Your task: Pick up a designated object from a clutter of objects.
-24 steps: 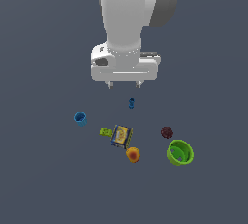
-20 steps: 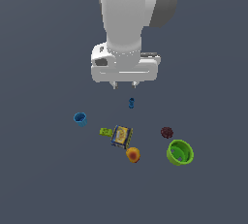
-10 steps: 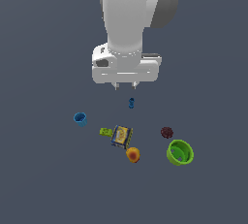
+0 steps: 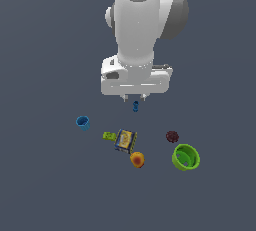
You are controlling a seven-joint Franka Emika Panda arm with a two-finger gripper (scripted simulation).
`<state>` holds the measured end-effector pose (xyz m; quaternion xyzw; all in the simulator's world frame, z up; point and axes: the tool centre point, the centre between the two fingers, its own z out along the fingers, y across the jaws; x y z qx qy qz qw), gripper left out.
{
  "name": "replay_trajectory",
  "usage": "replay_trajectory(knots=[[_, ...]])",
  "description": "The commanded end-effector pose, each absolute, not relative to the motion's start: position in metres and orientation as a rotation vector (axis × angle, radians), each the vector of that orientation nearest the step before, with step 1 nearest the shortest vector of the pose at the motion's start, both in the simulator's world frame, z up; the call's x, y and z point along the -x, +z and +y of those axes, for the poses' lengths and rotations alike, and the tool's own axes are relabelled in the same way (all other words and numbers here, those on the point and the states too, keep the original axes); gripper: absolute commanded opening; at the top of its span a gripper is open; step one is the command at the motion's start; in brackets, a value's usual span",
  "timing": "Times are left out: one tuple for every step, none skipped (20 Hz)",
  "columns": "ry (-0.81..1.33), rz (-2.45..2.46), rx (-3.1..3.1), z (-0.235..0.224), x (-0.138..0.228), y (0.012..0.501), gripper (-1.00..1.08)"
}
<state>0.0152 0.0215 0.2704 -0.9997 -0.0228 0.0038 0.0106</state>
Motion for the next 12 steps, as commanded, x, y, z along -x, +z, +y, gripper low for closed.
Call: replay_trajectory(knots=[[-0.019,-0.082,3.116,0.03,-0.026,0.262,0.28],[-0.034,-0.086,3.113,0.034,-0.031,0.258,0.28],[-0.05,-0.091,3.111,0.038,-0.037,0.253,0.28],[-0.067,-0.096,3.108,0.043,-0.042,0.248,0.28],[-0.086,-0.101,3.104,0.048,-0.048,0.243,0.28],[-0.105,-0.106,3.1,0.053,-0.054,0.238,0.28],[-0.125,-0.112,3.096,0.059,-0.06,0.232,0.28],[-0.145,-0.117,3.091,0.065,-0.066,0.226,0.28],[-0.165,-0.122,3.085,0.071,-0.072,0.22,0.28],[-0.186,-0.126,3.08,0.077,-0.078,0.213,0.28],[-0.206,-0.131,3.074,0.083,-0.084,0.207,0.28],[-0.226,-0.135,3.067,0.09,-0.089,0.201,0.28]])
